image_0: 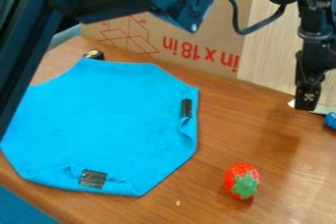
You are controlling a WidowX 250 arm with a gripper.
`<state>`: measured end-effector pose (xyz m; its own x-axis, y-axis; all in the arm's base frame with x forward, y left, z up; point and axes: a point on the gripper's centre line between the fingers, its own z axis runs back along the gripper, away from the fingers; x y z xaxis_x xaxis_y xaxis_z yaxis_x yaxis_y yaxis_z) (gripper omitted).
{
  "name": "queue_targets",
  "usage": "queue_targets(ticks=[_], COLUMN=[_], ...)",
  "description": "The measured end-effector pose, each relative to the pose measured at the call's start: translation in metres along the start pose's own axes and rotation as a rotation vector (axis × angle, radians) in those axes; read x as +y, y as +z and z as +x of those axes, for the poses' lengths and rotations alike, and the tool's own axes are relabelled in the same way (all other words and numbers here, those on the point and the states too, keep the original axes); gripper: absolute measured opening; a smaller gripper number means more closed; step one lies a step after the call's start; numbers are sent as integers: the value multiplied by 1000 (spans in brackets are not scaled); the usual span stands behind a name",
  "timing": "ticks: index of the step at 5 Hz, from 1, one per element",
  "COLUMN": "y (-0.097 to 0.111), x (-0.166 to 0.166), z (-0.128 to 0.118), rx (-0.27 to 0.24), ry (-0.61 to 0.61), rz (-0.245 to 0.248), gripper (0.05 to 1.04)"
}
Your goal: Put the blue figure to the bottom right of the cloth
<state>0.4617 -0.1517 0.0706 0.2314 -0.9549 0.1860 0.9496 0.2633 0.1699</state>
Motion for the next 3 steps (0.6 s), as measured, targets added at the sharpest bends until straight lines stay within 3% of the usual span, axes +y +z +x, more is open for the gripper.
queue_targets(ticks=[3], y=[-8], x=[-10], z=[30], rx=[-54], ry=[-75], rz=[18], gripper=[1001])
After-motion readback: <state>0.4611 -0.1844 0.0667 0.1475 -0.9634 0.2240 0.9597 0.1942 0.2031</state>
